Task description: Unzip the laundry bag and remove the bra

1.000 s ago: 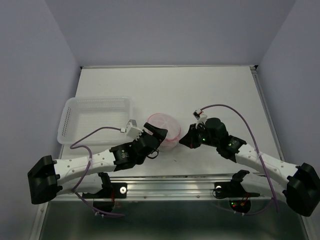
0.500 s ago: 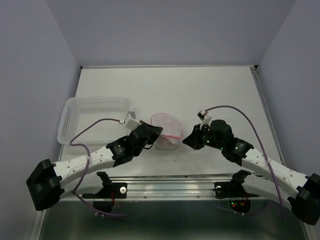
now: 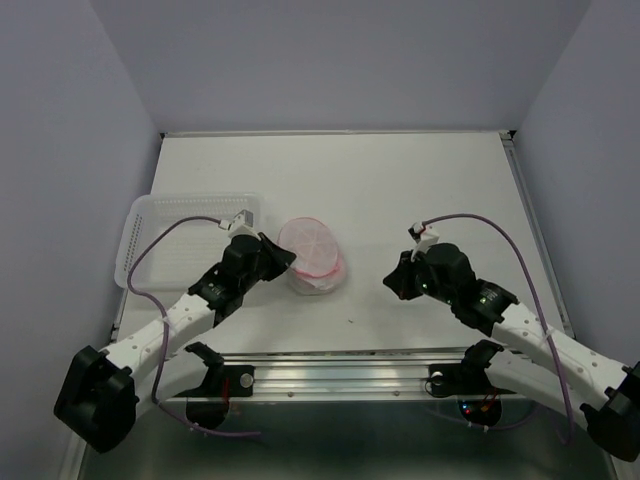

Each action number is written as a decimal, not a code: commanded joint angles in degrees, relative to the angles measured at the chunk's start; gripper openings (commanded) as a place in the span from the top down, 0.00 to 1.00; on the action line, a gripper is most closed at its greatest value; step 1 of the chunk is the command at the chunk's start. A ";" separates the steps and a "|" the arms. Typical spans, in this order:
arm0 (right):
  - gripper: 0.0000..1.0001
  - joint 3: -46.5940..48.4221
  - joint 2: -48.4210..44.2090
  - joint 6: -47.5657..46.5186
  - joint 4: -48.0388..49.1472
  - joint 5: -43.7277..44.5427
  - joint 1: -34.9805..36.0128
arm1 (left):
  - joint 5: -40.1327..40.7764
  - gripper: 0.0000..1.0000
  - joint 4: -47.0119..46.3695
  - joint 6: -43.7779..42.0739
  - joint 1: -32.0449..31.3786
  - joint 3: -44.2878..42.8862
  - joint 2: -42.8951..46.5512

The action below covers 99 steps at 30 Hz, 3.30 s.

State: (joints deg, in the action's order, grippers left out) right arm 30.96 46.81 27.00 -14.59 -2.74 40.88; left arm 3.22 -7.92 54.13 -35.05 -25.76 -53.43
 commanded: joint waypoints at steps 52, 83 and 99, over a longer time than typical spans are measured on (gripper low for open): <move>0.25 -3.45 35.19 -5.30 56.60 -42.51 -7.31 | -22.82 1.00 0.28 -14.31 3.32 -10.98 1.05; 0.99 -5.99 35.99 -3.71 63.56 -41.83 -7.31 | -24.23 1.00 -0.69 -14.49 3.32 -10.89 0.61; 0.99 -4.16 15.16 -6.09 27.70 -21.61 -7.31 | -17.99 0.85 -2.09 -23.11 3.49 -25.04 -20.92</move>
State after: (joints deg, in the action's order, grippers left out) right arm 23.00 63.18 21.15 22.39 -29.26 33.76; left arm -18.31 -6.11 34.02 -31.83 -45.95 -72.25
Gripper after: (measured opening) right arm 0.033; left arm 0.119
